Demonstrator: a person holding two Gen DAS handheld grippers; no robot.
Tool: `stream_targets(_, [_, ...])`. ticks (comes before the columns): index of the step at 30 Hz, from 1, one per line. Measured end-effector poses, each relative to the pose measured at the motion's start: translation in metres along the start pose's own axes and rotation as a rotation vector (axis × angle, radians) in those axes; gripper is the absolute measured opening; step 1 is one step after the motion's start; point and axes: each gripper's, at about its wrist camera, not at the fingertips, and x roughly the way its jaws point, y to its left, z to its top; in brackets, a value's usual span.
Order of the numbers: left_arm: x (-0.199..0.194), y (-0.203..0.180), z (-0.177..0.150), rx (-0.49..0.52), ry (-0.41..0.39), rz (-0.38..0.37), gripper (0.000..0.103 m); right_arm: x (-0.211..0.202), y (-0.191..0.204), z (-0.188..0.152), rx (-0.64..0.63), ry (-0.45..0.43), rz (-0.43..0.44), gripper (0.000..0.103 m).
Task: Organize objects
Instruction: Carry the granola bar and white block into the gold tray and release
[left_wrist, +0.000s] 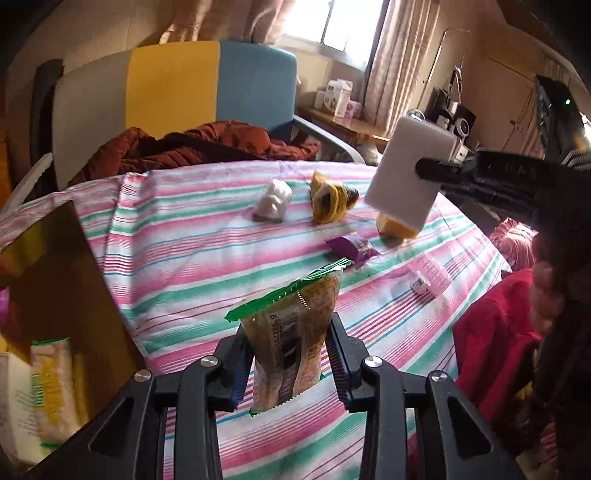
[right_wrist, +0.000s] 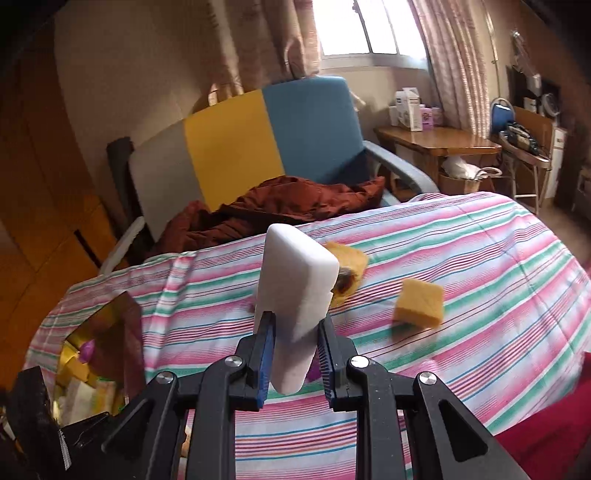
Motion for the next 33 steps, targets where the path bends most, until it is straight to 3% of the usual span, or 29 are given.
stream_targets(7, [-0.050, 0.043, -0.001, -0.096, -0.078, 0.074, 0.037, 0.017, 0.062, -0.012, -0.083, 0.066, 0.150, 0.023])
stream_targets(17, [-0.117, 0.143, -0.011, -0.345, -0.189, 0.235, 0.037, 0.055, 0.172, -0.034, -0.272, 0.188, 0.295, 0.023])
stream_targets(23, [-0.139, 0.198, -0.021, -0.460, -0.216, 0.317, 0.037, 0.076, 0.225, -0.038, -0.365, 0.229, 0.331, 0.023])
stream_targets(33, [-0.128, 0.245, -0.021, -0.548, -0.189, 0.311, 0.037, 0.113, 0.272, -0.050, -0.487, 0.330, 0.319, 0.023])
